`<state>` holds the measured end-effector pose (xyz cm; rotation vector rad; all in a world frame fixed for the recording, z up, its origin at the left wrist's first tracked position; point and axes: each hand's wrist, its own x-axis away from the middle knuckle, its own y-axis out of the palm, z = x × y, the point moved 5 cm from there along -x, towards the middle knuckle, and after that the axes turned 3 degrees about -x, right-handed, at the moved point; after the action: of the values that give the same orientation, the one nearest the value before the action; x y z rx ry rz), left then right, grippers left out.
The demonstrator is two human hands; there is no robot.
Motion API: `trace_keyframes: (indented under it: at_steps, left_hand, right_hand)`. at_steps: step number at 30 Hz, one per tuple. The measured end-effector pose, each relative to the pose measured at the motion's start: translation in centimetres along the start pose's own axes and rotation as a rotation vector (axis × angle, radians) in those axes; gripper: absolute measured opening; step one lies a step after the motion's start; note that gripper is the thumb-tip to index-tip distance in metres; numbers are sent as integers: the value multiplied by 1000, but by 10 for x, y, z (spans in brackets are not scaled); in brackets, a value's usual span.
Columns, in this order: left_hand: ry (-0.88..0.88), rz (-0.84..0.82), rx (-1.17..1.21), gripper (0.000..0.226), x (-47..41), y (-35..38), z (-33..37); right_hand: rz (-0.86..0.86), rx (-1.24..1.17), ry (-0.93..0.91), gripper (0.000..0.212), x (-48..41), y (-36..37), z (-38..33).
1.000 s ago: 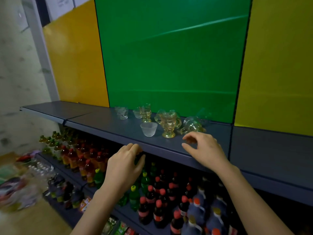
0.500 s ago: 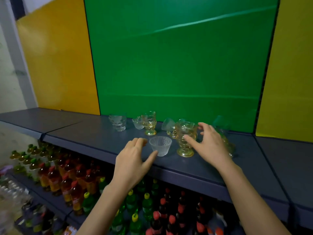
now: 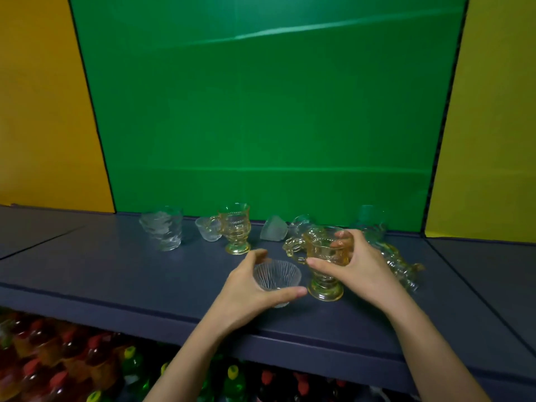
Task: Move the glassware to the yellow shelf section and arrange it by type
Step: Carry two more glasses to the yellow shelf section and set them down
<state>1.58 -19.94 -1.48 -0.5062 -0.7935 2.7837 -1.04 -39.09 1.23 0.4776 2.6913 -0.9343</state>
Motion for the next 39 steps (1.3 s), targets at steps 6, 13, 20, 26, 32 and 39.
trace_keyframes:
  at_steps: [6,13,20,26,32,39]
  left_hand:
    - [91,-108,60,79,-14,4,-11]
    - [209,-119,143,70,-21,-6,-15]
    - [356,-176,193,70,-17,-3,10]
    - [450,-279,276,75,-6,41,58]
    - [553,-369,335,74,24,114,125]
    - [601,-490,394,72,77,223,214]
  right_hand:
    - [83,-71,66,70,4,4,0]
    - [252,-38,109,66,27,1,-15]
    - [467,-36,151,60,78,-31,-22]
    - [642,20,219,63,130,-84,-14]
    - [783,103,285,63,195,-162,8]
    - [873,181,352,63,277,-266,48]
